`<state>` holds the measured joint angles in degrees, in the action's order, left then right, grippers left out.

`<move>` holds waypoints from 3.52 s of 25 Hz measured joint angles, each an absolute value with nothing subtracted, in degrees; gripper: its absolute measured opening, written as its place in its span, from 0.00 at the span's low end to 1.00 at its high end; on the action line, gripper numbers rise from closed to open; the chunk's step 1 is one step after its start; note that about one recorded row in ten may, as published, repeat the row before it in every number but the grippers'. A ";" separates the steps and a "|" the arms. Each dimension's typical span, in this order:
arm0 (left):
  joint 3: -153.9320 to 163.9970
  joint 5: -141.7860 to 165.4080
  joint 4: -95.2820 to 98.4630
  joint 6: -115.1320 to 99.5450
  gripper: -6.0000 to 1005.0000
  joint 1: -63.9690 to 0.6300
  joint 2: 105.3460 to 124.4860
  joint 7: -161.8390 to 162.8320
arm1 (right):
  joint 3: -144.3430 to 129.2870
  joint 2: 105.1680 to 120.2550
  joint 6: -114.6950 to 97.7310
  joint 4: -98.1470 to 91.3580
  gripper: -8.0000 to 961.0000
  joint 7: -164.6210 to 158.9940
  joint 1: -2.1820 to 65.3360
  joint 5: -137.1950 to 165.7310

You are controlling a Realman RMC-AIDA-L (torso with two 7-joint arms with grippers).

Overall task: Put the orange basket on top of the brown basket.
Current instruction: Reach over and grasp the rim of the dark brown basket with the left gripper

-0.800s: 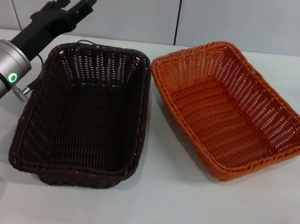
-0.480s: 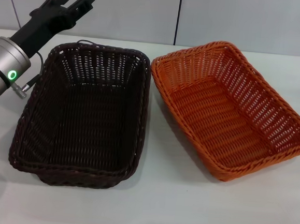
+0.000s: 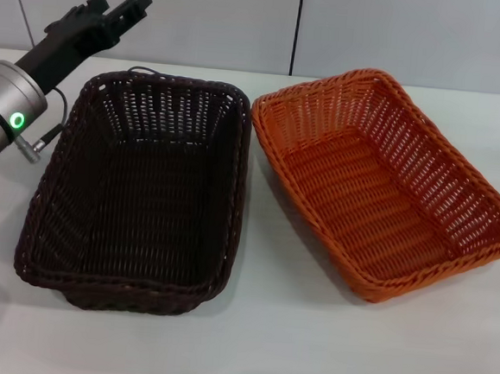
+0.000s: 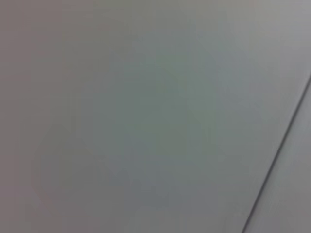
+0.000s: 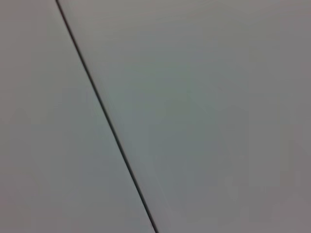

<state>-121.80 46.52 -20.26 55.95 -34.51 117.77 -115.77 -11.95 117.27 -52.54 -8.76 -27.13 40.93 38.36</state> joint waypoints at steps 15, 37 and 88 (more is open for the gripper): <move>-121.49 85.13 -41.40 46.97 0.85 -34.62 107.75 -66.83 | -11.95 117.73 -52.22 -7.28 0.63 -27.16 38.74 35.14; -122.42 160.38 -71.24 90.57 0.85 -45.04 111.31 -19.22 | -12.34 117.19 -52.20 -7.44 0.63 -26.66 37.87 35.13; -121.79 163.29 -68.52 82.96 0.18 -43.15 115.62 -23.14 | -12.57 117.30 -50.07 -6.69 0.63 -26.54 37.70 35.23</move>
